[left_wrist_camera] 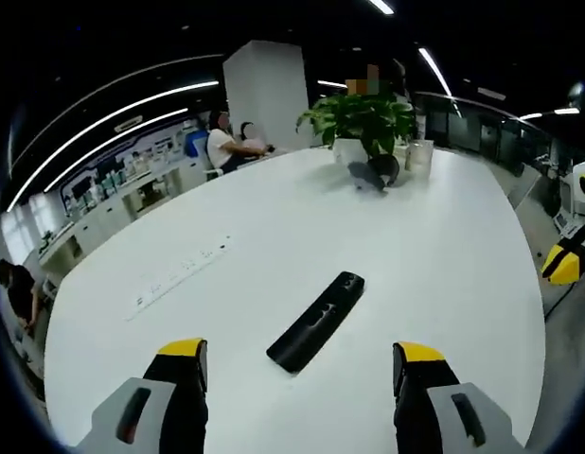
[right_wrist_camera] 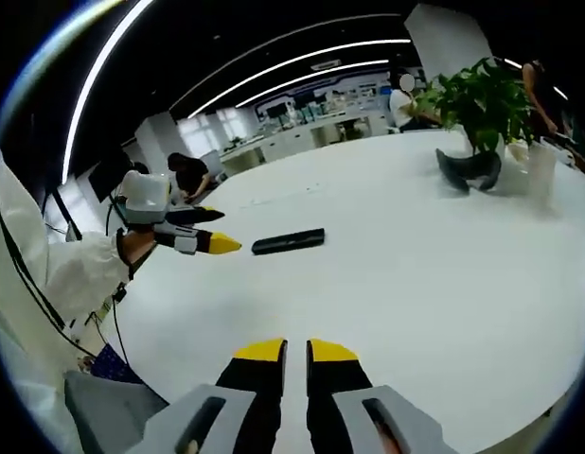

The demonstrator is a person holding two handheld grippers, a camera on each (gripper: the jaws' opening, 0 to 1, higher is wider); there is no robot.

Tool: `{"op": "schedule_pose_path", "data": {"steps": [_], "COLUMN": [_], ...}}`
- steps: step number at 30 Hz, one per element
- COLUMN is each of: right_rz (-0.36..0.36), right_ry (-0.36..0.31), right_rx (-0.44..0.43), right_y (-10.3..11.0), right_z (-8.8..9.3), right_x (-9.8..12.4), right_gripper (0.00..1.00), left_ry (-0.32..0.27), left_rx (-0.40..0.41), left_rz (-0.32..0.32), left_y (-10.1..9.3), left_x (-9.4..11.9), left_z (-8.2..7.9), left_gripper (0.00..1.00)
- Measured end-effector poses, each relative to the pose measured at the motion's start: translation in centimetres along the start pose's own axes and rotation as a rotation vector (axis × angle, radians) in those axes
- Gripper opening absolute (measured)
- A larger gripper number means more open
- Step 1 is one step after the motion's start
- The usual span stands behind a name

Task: Press the specified remote control buttons in sequence, fully releasing each button before pressing the next.

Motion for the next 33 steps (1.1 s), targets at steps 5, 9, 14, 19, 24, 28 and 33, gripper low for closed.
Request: {"op": "schedule_pose_path", "data": {"steps": [5, 9, 14, 19, 24, 28, 33], "right_rz": [0.001, -0.002, -0.003, -0.007, -0.013, -0.016, -0.017], "right_ry": [0.035, 0.045, 0.054, 0.067, 0.08, 0.083, 0.084], "right_rx": [-0.001, -0.012, -0.012, 0.007, 0.004, -0.007, -0.013], "right_y": [-0.2, -0.2, -0.3, -0.4, -0.3, -0.2, -0.3], "right_z": [0.7, 0.9, 1.0, 1.1, 1.3, 1.3, 1.2], "right_x": [-0.5, -0.5, -0.6, -0.8, -1.1, -1.2, -1.1], "right_gripper": [0.0, 0.0, 0.0, 0.0, 0.0, 0.0, 0.0], "left_ry": [0.032, 0.064, 0.104, 0.138, 0.175, 0.216, 0.27], "left_rx": [-0.017, -0.082, -0.14, -0.179, -0.236, -0.267, -0.291], "left_rz": [0.042, 0.078, 0.106, 0.131, 0.173, 0.215, 0.271], "left_y": [-0.2, -0.4, -0.2, 0.1, 0.4, 0.4, 0.4], "left_x": [-1.5, -2.5, -3.5, -4.3, -5.0, -5.6, -6.1], "left_z": [0.6, 1.2, 1.7, 2.1, 2.0, 2.3, 2.5], "left_gripper": [0.78, 0.74, 0.7, 0.67, 0.6, 0.53, 0.47]}}
Point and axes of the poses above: the point that each gripper's makers call its tool centre point, and the gripper's own axes: x roughly backward along the fingers, y roughly to its left, z roughly out of its underside, the point moved 2 cm from there along x, roughly backward along the fingers, and after that the axes turned 5 degrees about -y, right-handed, at the moved point
